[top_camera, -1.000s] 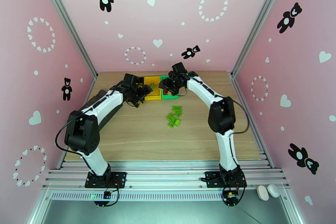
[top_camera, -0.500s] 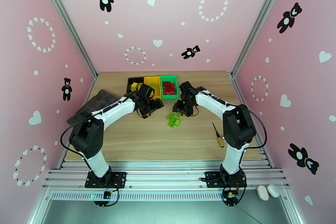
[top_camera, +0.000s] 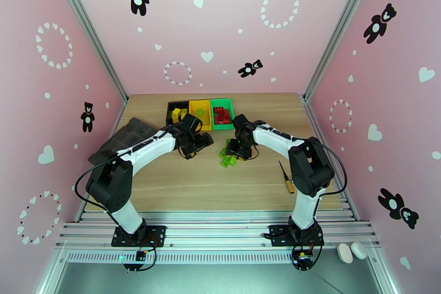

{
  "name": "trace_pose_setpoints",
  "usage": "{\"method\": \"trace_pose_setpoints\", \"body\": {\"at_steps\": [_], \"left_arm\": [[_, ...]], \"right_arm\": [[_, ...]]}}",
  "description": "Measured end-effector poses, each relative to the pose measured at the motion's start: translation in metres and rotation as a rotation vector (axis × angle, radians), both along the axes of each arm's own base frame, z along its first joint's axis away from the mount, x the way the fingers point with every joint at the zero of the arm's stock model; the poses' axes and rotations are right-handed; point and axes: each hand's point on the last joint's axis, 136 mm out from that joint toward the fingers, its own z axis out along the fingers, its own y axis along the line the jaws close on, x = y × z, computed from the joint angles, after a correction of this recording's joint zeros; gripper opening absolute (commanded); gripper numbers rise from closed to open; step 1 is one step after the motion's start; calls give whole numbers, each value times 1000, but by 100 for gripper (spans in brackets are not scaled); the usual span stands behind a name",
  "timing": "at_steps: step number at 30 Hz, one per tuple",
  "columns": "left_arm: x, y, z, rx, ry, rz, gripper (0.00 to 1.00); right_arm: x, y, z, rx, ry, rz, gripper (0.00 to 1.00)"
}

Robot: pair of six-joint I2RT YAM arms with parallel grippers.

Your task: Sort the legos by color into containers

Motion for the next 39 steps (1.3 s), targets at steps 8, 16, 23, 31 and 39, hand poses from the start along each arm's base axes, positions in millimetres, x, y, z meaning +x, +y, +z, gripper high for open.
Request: {"method": "trace_pose_setpoints", "body": {"at_steps": [8,16,23,31,39], "left_arm": [[0,1,0,3,0,1,90],[0,1,0,3,0,1,90],[0,1,-1,3,0,1,90],[0,1,0,3,0,1,90],[1,0,0,1,-2,1,90]], "right_arm": [[-2,-2,-16,-22,32,-4,47],[-1,-3,-18,-32,30,-6,39],[-6,-7,-25,-47,43,-6,34],[-13,-12,-29,-60,53,-7,26],[-16,-17,-23,-65,42,-10,22]]}}
